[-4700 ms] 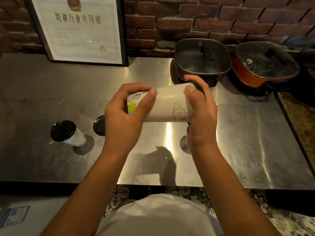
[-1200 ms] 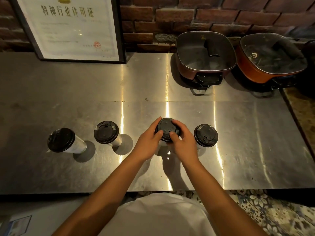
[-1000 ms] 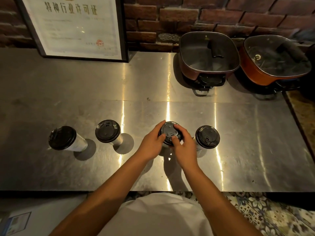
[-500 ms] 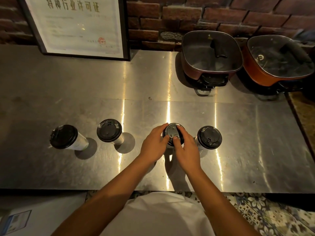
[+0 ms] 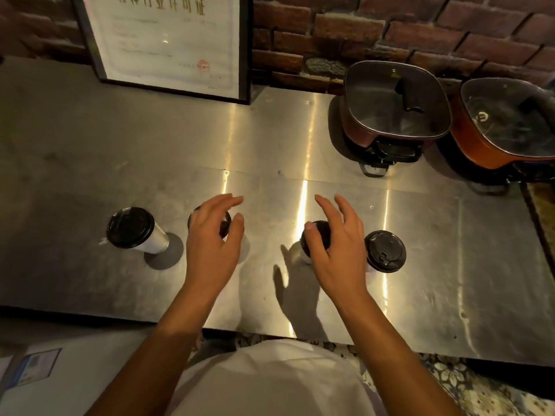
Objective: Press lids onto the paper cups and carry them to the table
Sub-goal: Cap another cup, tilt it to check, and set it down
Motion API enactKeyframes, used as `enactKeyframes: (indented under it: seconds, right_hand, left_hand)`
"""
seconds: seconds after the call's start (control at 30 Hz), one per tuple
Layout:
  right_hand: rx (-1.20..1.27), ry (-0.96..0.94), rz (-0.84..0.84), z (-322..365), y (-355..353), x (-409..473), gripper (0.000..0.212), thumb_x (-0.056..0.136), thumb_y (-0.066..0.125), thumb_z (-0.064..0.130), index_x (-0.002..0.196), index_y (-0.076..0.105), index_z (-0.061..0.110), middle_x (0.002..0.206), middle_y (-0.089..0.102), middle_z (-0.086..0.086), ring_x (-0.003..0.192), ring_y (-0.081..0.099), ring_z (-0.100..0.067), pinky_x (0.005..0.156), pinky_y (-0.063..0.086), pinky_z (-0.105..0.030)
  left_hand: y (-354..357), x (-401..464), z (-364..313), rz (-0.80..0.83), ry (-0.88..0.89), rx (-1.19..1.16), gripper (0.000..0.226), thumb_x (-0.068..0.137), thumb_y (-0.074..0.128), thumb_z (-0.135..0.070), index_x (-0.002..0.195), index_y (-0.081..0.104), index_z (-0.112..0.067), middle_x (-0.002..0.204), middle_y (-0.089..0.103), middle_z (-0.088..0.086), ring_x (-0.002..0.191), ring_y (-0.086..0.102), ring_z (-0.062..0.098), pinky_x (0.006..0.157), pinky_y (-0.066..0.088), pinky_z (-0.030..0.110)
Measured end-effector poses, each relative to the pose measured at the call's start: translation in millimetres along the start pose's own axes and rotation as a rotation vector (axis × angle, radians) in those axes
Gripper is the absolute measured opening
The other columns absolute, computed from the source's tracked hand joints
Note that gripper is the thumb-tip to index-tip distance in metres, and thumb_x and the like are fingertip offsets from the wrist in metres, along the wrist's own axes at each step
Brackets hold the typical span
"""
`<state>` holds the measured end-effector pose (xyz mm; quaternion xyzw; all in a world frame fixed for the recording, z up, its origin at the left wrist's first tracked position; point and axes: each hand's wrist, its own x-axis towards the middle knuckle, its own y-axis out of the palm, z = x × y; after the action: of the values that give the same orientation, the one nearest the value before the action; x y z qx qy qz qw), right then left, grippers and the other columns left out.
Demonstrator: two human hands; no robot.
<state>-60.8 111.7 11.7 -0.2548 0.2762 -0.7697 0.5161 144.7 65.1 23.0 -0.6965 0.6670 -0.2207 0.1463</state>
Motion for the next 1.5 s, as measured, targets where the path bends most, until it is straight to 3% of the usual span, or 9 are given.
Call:
enactKeyframes:
  seconds: [0.2,0.47,0.7,0.83,0.9,1.0,1.33,1.43,1.5]
  right_hand:
    - [0.062,-0.108,0.133,37.4,44.9,18.3,0.051,0.104,0.05,0.048,0.153,0.037,0.046,0.171,0.02,0.003,0.158,0.016,-0.02,0.119,0.018,-0.038]
    - [-0.096,-0.109,0.347,61.4,133.9,23.6,0.051,0.108,0.041,0.05,0.157,0.031,0.046,0.174,0.009,0.004,0.161,0.002,-0.021,0.118,0.012,-0.036]
    - [-0.15,-0.037,0.397,67.4,169.8,14.3,0.048,0.11,0.041,0.034,0.158,0.036,0.035,0.172,0.019,-0.005,0.157,0.021,-0.028,0.122,0.028,-0.045]
    - [-0.088,0.019,0.41,73.6,172.3,9.8,0.047,0.111,0.039,0.031,0.157,0.036,0.036,0.158,0.049,-0.002,0.138,0.053,-0.023,0.104,0.044,-0.031]
    - [-0.11,0.023,0.401,76.5,170.7,8.6,0.047,0.11,0.04,0.029,0.157,0.037,0.036,0.148,0.06,-0.001,0.127,0.062,-0.022,0.093,0.043,-0.025]
    - [-0.117,0.036,0.36,82.1,164.4,3.9,0.047,0.109,0.043,0.026,0.155,0.041,0.035,0.139,0.067,-0.002,0.117,0.067,-0.024,0.087,0.044,-0.025]
    - [-0.005,0.106,0.208,56.4,137.3,-57.4,0.042,0.107,0.046,0.026,0.148,0.052,0.036,0.131,0.071,0.002,0.102,0.07,-0.016,0.087,0.056,-0.034]
    - [0.039,0.124,0.265,44.0,137.2,-59.4,0.044,0.105,0.045,0.033,0.149,0.05,0.035,0.143,0.063,0.0,0.119,0.065,-0.019,0.099,0.056,-0.046]
    - [0.025,0.134,0.246,44.4,137.2,-54.1,0.045,0.106,0.045,0.035,0.151,0.048,0.029,0.156,0.05,-0.005,0.141,0.049,-0.023,0.113,0.046,-0.049]
  left_hand:
    - [-45.2,10.1,37.6,0.012,-0.08,0.231,0.041,0.102,0.058,-0.033,0.143,0.056,-0.036,0.161,0.038,-0.005,0.148,0.03,0.019,0.115,0.022,0.032]
    - [-51.7,21.4,84.9,0.111,-0.126,0.222,0.045,0.102,0.058,-0.035,0.147,0.053,-0.037,0.165,0.034,-0.003,0.15,0.032,0.022,0.119,0.03,0.039]
    - [-42.0,38.8,114.8,0.311,-0.229,0.23,0.054,0.106,0.048,-0.035,0.157,0.033,-0.035,0.167,0.027,0.002,0.151,0.03,0.027,0.121,0.032,0.045]
    - [-44.9,38.4,121.4,0.393,-0.254,0.058,0.054,0.108,0.046,-0.032,0.158,0.028,-0.038,0.16,0.042,0.001,0.14,0.049,0.023,0.111,0.038,0.03]
    - [-46.7,37.9,121.9,0.398,-0.265,0.059,0.053,0.108,0.045,-0.036,0.157,0.027,-0.042,0.157,0.047,0.0,0.137,0.053,0.024,0.113,0.045,0.039]
    - [-51.5,35.4,120.7,0.413,-0.245,0.056,0.051,0.108,0.044,-0.037,0.155,0.028,-0.044,0.154,0.051,-0.001,0.135,0.056,0.026,0.11,0.048,0.049]
    - [-47.9,-5.6,113.5,0.543,-0.146,0.028,0.046,0.11,0.035,-0.024,0.153,0.036,-0.04,0.151,0.054,-0.001,0.133,0.056,0.02,0.112,0.047,0.04]
    - [-42.5,-20.3,115.7,0.511,-0.189,0.018,0.045,0.11,0.036,-0.024,0.153,0.038,-0.039,0.152,0.054,-0.004,0.134,0.056,0.018,0.113,0.046,0.035]
    - [-42.7,-26.2,115.1,0.478,-0.209,0.023,0.045,0.11,0.038,-0.023,0.153,0.038,-0.038,0.15,0.056,-0.002,0.131,0.058,0.019,0.111,0.047,0.034]
